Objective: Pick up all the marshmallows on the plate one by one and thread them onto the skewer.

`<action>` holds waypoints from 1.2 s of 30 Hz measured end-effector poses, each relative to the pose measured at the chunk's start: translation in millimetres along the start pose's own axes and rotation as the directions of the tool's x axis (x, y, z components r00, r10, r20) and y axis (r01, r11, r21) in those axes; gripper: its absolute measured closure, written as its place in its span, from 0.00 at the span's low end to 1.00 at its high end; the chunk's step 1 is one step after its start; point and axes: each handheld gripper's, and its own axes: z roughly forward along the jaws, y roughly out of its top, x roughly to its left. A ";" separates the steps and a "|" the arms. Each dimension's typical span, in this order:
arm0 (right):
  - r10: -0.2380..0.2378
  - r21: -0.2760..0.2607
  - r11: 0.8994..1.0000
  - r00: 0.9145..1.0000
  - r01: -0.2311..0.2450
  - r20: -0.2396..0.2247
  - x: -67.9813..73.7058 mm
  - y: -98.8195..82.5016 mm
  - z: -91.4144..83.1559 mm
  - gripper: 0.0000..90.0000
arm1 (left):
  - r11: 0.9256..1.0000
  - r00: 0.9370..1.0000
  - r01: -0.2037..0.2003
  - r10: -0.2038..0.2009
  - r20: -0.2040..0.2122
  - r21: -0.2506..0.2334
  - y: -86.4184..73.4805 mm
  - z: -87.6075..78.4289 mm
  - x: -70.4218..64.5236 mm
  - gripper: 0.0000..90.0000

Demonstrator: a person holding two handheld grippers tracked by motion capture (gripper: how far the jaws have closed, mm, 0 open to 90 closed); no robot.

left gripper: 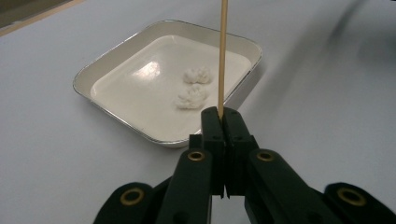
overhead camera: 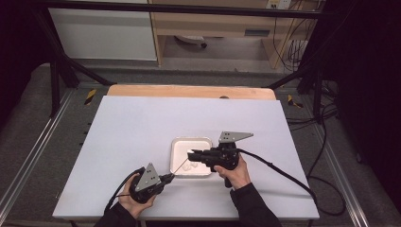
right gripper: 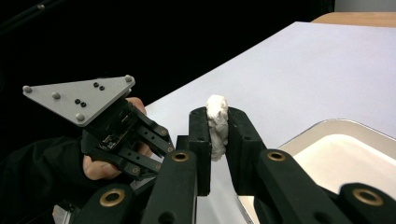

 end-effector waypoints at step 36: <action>0.002 0.019 1.000 1.000 -0.003 0.014 -0.5 -5.7 5.5 0.91 | 1.000 1.000 0.020 -0.020 0.014 0.017 1.1 3.0 -2.3 0.99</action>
